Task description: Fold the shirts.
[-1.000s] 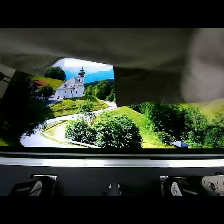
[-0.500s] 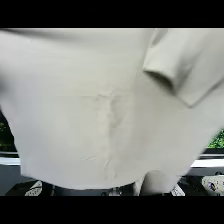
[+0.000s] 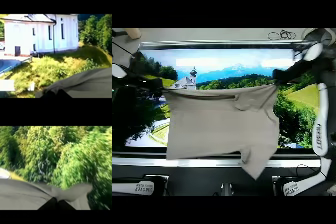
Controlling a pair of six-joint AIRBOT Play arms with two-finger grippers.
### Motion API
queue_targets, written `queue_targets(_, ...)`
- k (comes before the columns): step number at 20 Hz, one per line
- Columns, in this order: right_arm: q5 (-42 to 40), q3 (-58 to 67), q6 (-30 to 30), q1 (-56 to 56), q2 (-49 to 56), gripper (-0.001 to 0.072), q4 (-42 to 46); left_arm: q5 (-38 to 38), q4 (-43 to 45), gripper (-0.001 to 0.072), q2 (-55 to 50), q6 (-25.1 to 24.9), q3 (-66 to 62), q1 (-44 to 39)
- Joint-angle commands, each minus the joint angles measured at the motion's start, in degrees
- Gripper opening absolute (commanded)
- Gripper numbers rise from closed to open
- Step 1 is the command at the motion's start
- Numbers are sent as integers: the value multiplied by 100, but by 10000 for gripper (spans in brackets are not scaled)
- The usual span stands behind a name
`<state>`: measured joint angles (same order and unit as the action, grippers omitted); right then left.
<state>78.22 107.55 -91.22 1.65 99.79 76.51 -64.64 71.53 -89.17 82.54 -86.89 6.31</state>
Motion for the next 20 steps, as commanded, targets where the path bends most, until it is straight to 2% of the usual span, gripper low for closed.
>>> queue_targets(1,-1434,-37,-638,-210,839,19,17,553,-61,26,-1080,-4,-291,-33)
queue_targets(3,-1751,-20,-669,-173,852,19,22,579,-55,26,-1349,-7,-584,-31)
queue_targets(4,-1578,33,-636,-144,798,19,20,494,-55,26,-1364,-9,-688,-13)
queue_targets(6,-494,76,-592,-39,553,19,66,-243,-52,26,-1237,-68,-855,63)
queue_targets(9,1943,-195,-129,15,402,19,282,-1963,140,25,-1126,-219,-684,160)
queue_targets(10,2302,-533,-9,13,402,18,278,-2352,262,25,-1121,-175,-435,170)
queue_targets(12,2243,-1281,20,-4,402,18,254,-2474,313,25,-1056,-160,332,170)
queue_targets(14,1635,-1620,-28,-7,404,19,282,-2127,243,25,-1034,-155,717,155)
queue_targets(15,1346,-1617,-251,-7,389,19,271,-1982,153,35,-1043,-98,719,155)
queue_targets(16,1182,-1598,-529,-9,350,89,205,-1950,-13,216,-1034,-92,651,160)
queue_targets(17,1117,-1563,-562,-4,275,331,153,-2094,-98,458,-1023,-90,503,186)
queue_targets(18,1196,-1534,-505,9,120,453,160,-2323,-92,487,-960,-101,297,234)
queue_targets(20,1615,-1543,-332,240,-286,491,219,-2544,-81,489,-590,-111,114,459)
